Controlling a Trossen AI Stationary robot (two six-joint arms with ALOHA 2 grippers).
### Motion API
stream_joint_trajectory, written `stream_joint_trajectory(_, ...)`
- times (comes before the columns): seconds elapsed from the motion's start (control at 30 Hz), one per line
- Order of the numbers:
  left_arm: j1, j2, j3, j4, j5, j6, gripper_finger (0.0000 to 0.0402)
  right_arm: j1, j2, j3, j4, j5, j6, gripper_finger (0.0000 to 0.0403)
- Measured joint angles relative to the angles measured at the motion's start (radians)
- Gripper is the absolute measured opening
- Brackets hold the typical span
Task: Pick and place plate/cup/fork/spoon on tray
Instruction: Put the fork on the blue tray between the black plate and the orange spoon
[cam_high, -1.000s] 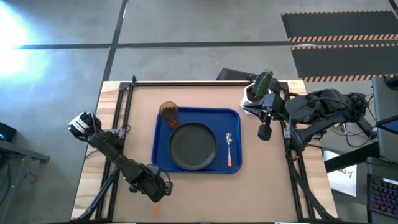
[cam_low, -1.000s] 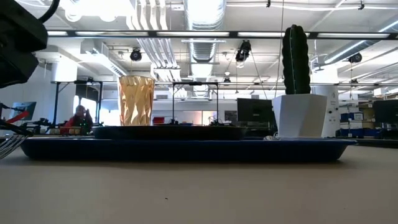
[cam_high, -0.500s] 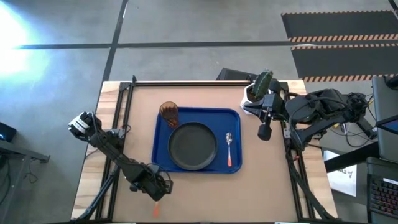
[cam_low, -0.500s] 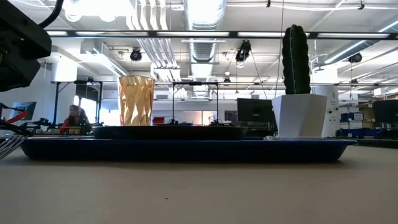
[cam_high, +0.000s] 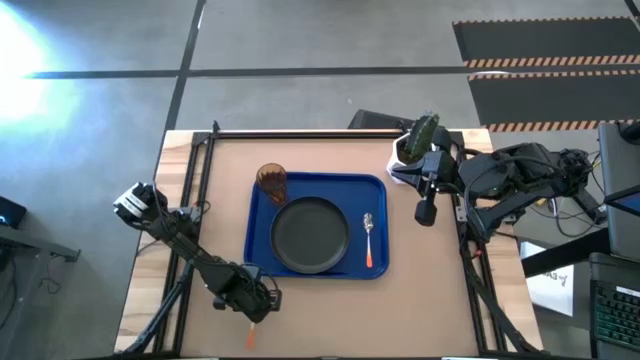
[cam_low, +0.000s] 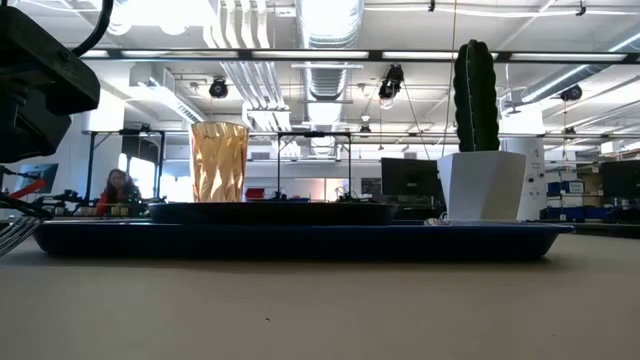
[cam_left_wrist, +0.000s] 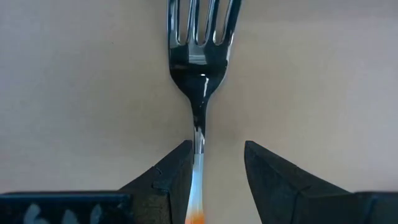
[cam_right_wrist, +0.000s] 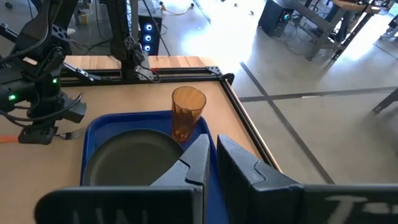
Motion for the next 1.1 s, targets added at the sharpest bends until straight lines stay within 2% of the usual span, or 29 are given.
stream_joint_trajectory(0.1, 0.001, 0.007, 0.000, 0.000, 0.014, 0.001, 0.0126, 0.000, 0.000, 0.000, 0.000, 0.000, -0.004, 0.0022)
stream_joint_trajectory(0.2, 0.001, 0.004, 0.000, -0.003, 0.026, 0.008, 0.0108, 0.000, 0.000, 0.000, 0.000, 0.000, -0.005, 0.0022)
stream_joint_trajectory(0.4, 0.000, 0.002, 0.000, 0.000, 0.049, 0.062, 0.0012, 0.000, 0.000, 0.000, 0.000, 0.000, -0.006, 0.0022)
stream_joint_trajectory(0.57, 0.000, 0.002, 0.002, -0.007, 0.027, 0.083, 0.0003, 0.000, 0.000, 0.000, 0.000, 0.000, -0.014, 0.0022)
stream_joint_trajectory(0.67, 0.003, -0.024, 0.010, -0.008, -0.071, 0.085, 0.0002, 0.000, 0.000, 0.000, 0.000, 0.000, -0.015, 0.0022)
stream_joint_trajectory(0.83, 0.010, -0.108, 0.052, -0.039, -0.445, 0.090, 0.0001, 0.000, 0.000, 0.000, 0.000, 0.000, -0.014, 0.0022)
stream_joint_trajectory(0.9, 0.023, -0.151, 0.089, -0.076, -0.553, 0.123, 0.0001, 0.000, 0.000, 0.000, 0.000, 0.000, -0.014, 0.0022)
stream_joint_trajectory(0.97, 0.053, -0.175, 0.134, -0.140, -0.584, 0.204, 0.0001, 0.000, 0.000, 0.000, 0.000, 0.001, -0.007, 0.0022)
stream_joint_trajectory(1.1, 0.145, -0.184, 0.261, -0.252, -0.583, 0.435, 0.0001, 0.000, 0.000, 0.000, 0.001, 0.002, 0.000, 0.0022)
